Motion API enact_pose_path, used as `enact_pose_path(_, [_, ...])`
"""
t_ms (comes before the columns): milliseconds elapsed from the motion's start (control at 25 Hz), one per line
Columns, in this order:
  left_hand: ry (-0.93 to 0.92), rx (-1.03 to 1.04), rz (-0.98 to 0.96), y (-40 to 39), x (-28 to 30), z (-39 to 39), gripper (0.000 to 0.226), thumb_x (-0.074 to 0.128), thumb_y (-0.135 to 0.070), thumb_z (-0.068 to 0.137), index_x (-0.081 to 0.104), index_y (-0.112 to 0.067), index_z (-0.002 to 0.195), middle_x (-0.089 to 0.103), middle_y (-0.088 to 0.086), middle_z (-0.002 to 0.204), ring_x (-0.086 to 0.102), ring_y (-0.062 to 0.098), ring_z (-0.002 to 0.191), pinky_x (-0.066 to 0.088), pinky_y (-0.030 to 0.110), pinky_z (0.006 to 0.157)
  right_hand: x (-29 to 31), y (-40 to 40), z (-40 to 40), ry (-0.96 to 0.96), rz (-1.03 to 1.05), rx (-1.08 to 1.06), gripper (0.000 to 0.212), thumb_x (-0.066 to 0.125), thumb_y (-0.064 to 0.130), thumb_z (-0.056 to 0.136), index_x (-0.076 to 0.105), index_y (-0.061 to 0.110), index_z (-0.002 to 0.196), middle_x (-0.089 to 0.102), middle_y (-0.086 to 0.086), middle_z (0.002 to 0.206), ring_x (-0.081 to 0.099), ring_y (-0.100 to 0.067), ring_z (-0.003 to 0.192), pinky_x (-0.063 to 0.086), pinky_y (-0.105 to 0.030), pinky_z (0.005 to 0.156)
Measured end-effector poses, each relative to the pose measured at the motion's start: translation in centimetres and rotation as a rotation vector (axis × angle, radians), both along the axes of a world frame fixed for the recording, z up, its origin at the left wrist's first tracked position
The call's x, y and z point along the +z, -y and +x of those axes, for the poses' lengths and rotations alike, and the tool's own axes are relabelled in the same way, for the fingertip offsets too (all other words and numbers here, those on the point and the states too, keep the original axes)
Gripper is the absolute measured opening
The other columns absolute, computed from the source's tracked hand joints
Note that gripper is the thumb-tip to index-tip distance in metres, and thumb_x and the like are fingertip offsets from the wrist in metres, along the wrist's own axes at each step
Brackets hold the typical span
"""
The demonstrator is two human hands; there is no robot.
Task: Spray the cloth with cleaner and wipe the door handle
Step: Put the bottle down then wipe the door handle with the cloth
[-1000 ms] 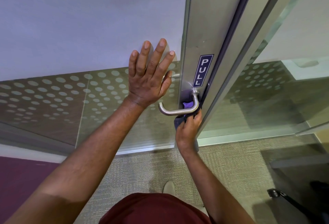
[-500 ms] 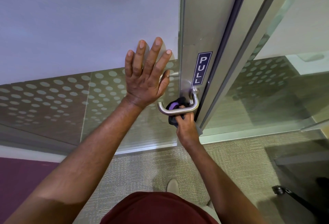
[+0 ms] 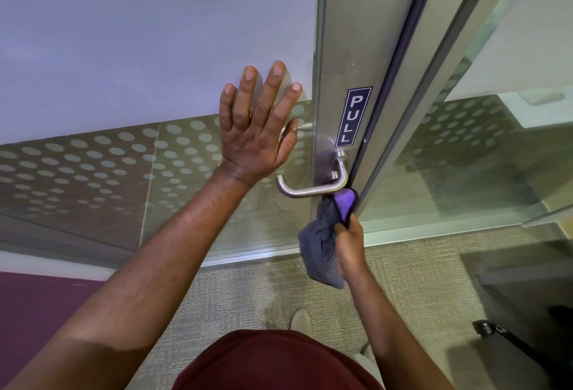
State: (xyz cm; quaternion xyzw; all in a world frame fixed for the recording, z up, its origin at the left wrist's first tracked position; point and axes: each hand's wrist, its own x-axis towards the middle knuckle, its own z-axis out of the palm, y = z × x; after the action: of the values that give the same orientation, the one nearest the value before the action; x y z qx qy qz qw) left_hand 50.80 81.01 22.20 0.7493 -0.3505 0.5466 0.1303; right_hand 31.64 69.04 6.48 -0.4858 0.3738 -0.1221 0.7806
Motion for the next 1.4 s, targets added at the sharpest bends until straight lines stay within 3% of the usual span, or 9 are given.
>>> enact_pose_path(80, [0.006, 0.002, -0.001, 0.0, -0.1, 0.0, 0.061, 0.056, -0.039, 0.101, 0.038, -0.023, 0.157, 0.026, 0.005, 0.166, -0.002, 0.023, 0.164, 0.002, 0.045, 0.132, 2.1, 0.0, -0.6, 0.109, 0.168, -0.173, 0.047, 0.042, -0.018, 0.093, 0.066, 0.004, 0.128, 0.075, -0.008, 0.104, 0.069, -0.020, 0.087, 0.057, -0.026, 0.072])
enact_pose_path(240, [0.004, 0.008, 0.000, 0.0, -0.1, 0.1, 0.060, 0.055, -0.039, 0.102, 0.039, -0.023, 0.157, 0.028, 0.006, 0.165, -0.002, 0.023, 0.164, 0.002, 0.045, 0.132, 7.3, -0.3, -0.1, 0.355, 0.357, -0.260, 0.055, 0.044, -0.019, 0.088, 0.063, 0.009, 0.131, 0.076, -0.005, 0.096, 0.072, -0.013, 0.075, 0.056, -0.022, 0.060])
enact_pose_path(400, [0.001, 0.009, -0.002, 0.0, 0.0, 0.1, 0.057, 0.054, -0.039, 0.102, 0.041, -0.022, 0.156, 0.032, 0.008, 0.163, -0.003, 0.023, 0.163, 0.002, 0.045, 0.132, 9.5, -2.2, 0.6, 0.234, 0.336, -0.228, 0.049, 0.038, -0.021, 0.083, 0.065, 0.014, 0.104, 0.048, 0.000, 0.067, 0.038, -0.011, 0.054, 0.033, -0.022, 0.052])
enact_pose_path(520, [0.002, 0.006, -0.010, 0.1, 0.0, 0.1, 0.056, 0.054, -0.038, 0.102, 0.042, -0.022, 0.155, 0.034, 0.008, 0.161, -0.003, 0.023, 0.163, 0.002, 0.045, 0.132, 10.4, -3.0, 1.0, 0.197, 0.406, -0.226, 0.042, 0.034, -0.022, 0.087, 0.049, 0.016, 0.077, 0.033, 0.004, 0.049, 0.029, -0.007, 0.040, 0.032, -0.019, 0.045])
enact_pose_path(880, [-0.002, 0.018, -0.005, 0.1, -0.1, 0.1, 0.058, 0.056, -0.037, 0.102, 0.041, -0.022, 0.156, 0.034, 0.008, 0.162, -0.004, 0.022, 0.163, 0.002, 0.045, 0.131, 9.9, -6.3, 2.9, 0.107, 0.573, -0.045, 0.039, 0.030, -0.022, 0.091, 0.042, 0.012, 0.076, 0.028, 0.002, 0.041, 0.028, -0.006, 0.029, 0.024, -0.021, 0.040])
enact_pose_path(1080, [-0.006, 0.023, 0.002, 0.1, 0.1, 0.0, 0.058, 0.056, -0.036, 0.101, 0.041, -0.022, 0.155, 0.036, 0.009, 0.160, -0.005, 0.022, 0.163, 0.002, 0.045, 0.130, 9.1, -6.8, 2.0, 0.039, 0.363, 0.253, 0.039, 0.035, -0.019, 0.092, 0.058, 0.009, 0.107, 0.045, -0.008, 0.059, 0.035, -0.012, 0.044, 0.029, -0.027, 0.048])
enact_pose_path(1200, [-0.018, 0.017, 0.002, 0.0, 0.3, -0.2, 0.058, 0.057, -0.035, 0.101, 0.041, -0.021, 0.155, 0.036, 0.009, 0.160, -0.006, 0.021, 0.163, 0.002, 0.045, 0.130, 8.8, -6.2, 0.1, 0.055, 0.247, 0.368, 0.046, 0.042, -0.017, 0.091, 0.066, 0.014, 0.115, 0.072, -0.007, 0.082, 0.065, -0.015, 0.064, 0.049, -0.027, 0.056])
enact_pose_path(1280, [-0.038, 0.011, 0.008, -0.1, 0.4, -0.3, 0.058, 0.059, -0.034, 0.101, 0.042, -0.021, 0.155, 0.035, 0.009, 0.161, -0.007, 0.021, 0.163, 0.001, 0.045, 0.131, 8.7, -5.5, -1.5, 0.041, 0.194, 0.419, 0.048, 0.046, -0.016, 0.091, 0.071, 0.019, 0.112, 0.080, -0.002, 0.096, 0.075, -0.016, 0.085, 0.060, -0.030, 0.071])
enact_pose_path(1400, [-0.074, -0.014, 0.032, -0.3, 0.6, -0.8, 0.058, 0.060, -0.033, 0.102, 0.042, -0.021, 0.156, 0.034, 0.010, 0.162, 0.007, 0.031, 0.161, -0.001, 0.044, 0.131, 9.0, -3.9, -4.0, -0.001, 0.107, 0.434, 0.040, 0.049, -0.010, 0.087, 0.077, 0.018, 0.090, 0.078, -0.003, 0.087, 0.075, -0.015, 0.080, 0.059, -0.029, 0.068])
